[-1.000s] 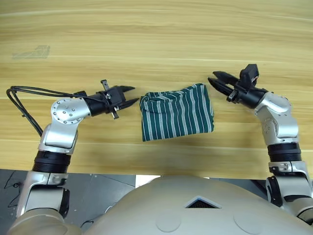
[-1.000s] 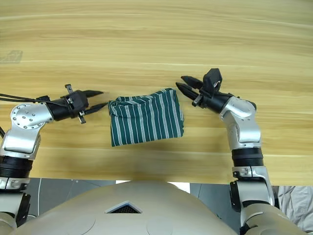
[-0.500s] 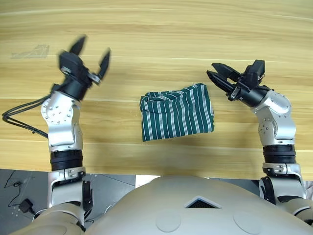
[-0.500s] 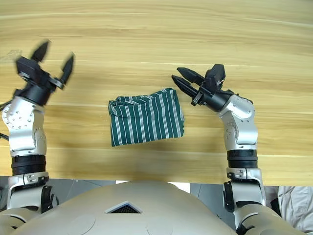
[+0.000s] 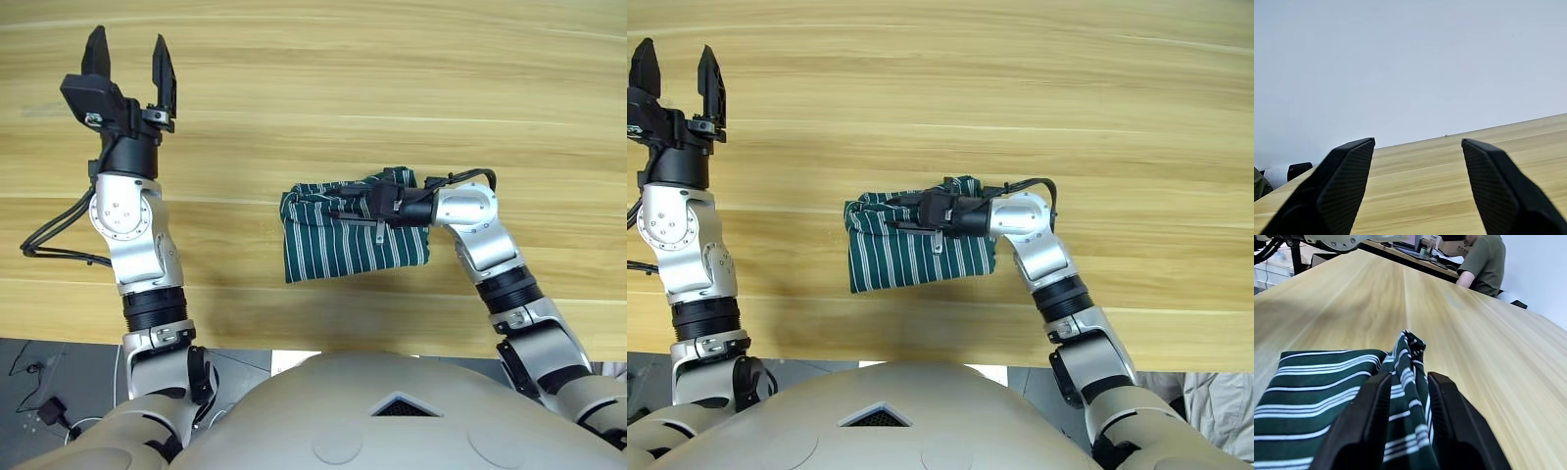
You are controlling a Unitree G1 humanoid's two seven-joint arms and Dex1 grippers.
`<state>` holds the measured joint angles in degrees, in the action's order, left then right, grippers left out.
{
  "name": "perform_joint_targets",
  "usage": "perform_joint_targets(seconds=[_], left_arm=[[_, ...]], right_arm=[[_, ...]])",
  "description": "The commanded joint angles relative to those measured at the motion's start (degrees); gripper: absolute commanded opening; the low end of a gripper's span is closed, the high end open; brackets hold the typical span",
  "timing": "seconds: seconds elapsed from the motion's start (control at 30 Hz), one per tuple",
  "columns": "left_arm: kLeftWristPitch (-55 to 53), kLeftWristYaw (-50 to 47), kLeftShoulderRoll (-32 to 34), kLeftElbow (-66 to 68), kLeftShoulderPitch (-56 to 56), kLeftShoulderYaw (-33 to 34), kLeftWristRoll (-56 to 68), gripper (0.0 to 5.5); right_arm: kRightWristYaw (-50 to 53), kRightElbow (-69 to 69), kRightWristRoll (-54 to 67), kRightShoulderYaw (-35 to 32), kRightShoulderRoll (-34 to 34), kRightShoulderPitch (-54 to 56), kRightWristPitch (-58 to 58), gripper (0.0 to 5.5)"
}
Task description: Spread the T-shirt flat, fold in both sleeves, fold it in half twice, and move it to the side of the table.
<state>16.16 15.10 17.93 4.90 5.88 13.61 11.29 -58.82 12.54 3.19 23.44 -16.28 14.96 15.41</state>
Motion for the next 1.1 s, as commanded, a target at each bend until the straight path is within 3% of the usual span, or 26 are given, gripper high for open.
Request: perform_joint_targets(seconds=[0.03, 0.4, 0.67, 1.1], left_arm=[[-0.1, -0.1, -0.4, 1.6, -0.5, -0.5, -0.9, 3.29], [1.3, -0.2, -0.5, 3.9, -0.3, -1.2, -2.2, 3.29], [3.2, -0.2, -0.9, 7.4, 0.1, -2.2, -3.8, 3.33], [3.0, 2.2, -3.0, 8.0, -0.3, -5.0, -2.8, 3.33]], right_arm=[[0.4, 3.7, -1.8, 1.4, 1.2, 2.6, 1.9, 1.35], [1.8, 10.6, -4.0, 2.3, 2.8, 4.8, 5.4, 1.35], [1.7, 10.9, -3.6, 1.9, 3.4, 5.1, 6.3, 0.02], [7.2, 18.3, -6.0, 0.3, 5.3, 9.6, 8.1, 0.02]])
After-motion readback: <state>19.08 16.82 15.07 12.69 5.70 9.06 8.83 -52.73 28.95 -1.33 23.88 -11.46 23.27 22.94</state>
